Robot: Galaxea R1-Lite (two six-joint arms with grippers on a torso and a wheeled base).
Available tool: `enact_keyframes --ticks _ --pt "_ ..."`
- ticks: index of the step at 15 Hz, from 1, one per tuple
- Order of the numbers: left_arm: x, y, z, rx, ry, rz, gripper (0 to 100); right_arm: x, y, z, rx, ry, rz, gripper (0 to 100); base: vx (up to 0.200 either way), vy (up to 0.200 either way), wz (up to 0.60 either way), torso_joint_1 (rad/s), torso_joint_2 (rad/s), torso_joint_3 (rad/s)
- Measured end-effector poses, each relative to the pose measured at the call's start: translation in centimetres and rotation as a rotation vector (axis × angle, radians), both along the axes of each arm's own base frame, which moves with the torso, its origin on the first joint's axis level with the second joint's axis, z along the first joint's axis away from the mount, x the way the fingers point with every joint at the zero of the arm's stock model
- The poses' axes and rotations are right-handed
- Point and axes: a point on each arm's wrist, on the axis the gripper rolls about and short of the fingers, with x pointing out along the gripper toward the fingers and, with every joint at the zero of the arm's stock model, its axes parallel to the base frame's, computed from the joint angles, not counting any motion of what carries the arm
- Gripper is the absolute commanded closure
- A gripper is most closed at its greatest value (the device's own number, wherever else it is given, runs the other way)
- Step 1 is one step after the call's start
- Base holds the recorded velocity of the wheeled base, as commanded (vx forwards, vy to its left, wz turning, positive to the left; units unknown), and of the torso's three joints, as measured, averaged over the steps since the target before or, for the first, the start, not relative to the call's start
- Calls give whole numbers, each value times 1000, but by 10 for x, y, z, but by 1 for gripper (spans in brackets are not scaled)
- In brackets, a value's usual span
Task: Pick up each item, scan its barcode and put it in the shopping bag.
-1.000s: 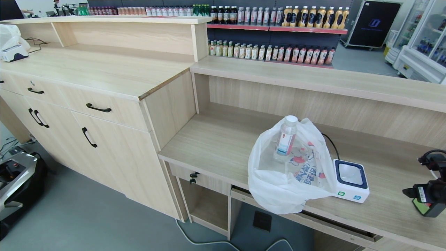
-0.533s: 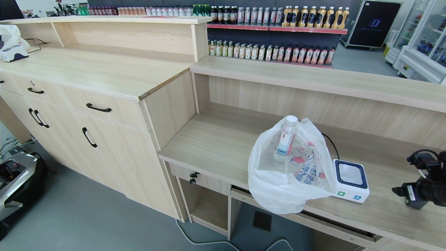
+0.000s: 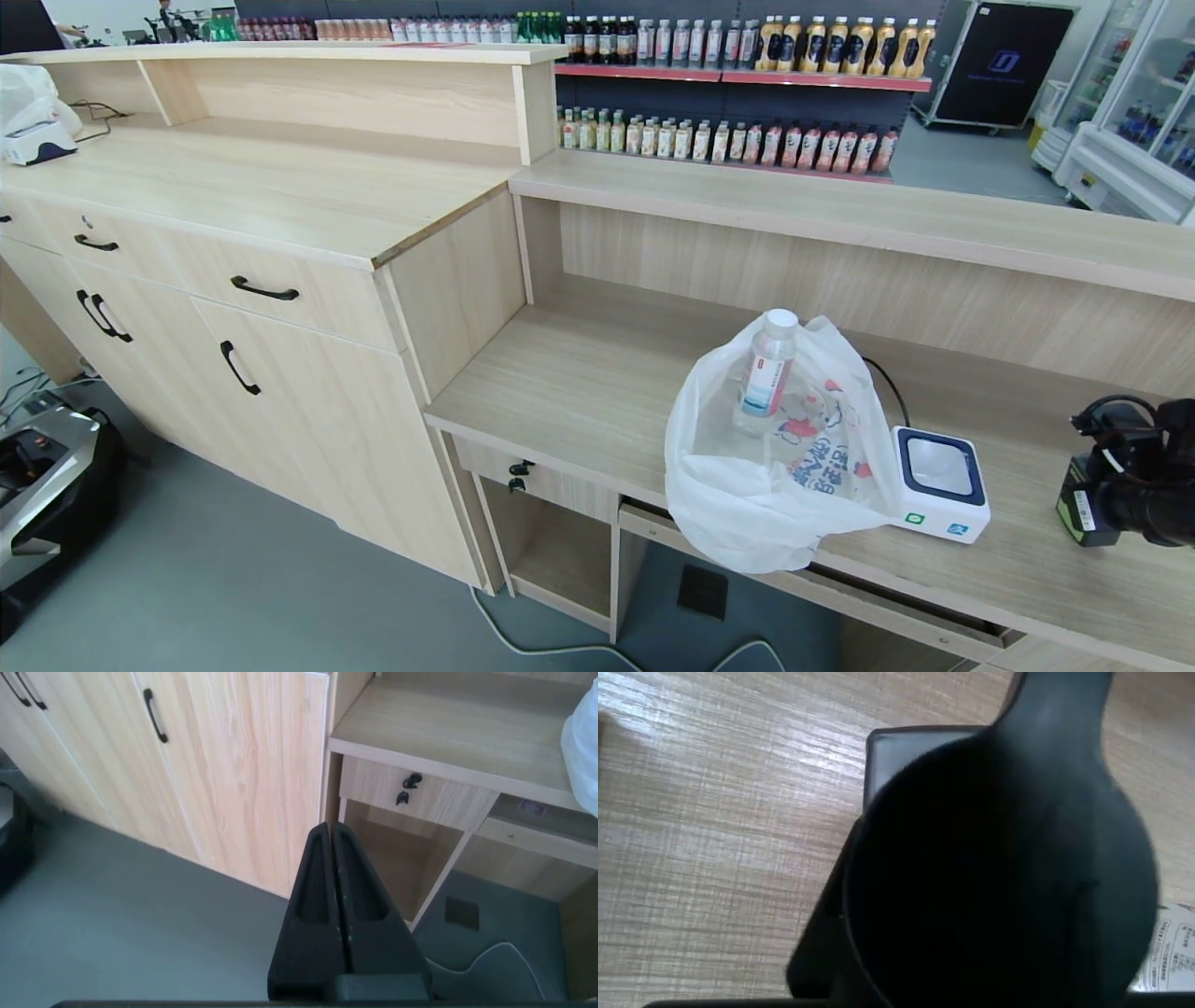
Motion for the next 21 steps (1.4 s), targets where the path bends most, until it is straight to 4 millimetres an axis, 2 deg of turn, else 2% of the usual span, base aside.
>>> enact_keyframes --ticks 5,8,11,14,16,18,20,21 --pt "0 0 0 0 0 1 100 3 2 5 -47 -50 21 100 0 0 0 0 0 0" --pt "0 0 0 0 0 0 100 -4 7 13 -153 -29 88 100 0 0 0 0 0 0" --pt "0 0 0 0 0 0 100 -28 22 44 -299 -46 170 100 0 0 0 0 0 0" --pt "0 0 0 0 0 0 100 -64 52 96 -489 -135 306 100 0 0 0 0 0 0" --pt "0 0 0 0 0 1 100 -92 80 135 -751 -241 555 100 0 0 0 0 0 0" --pt "0 0 0 0 0 0 100 -118 108 165 -1143 -390 880 100 0 0 0 0 0 0" --pt "0 0 0 0 0 0 100 -136 136 187 -1470 -567 1040 100 0 0 0 0 0 0" --pt "0 0 0 0 0 0 100 -143 150 198 -1618 -665 1059 100 0 0 0 0 0 0"
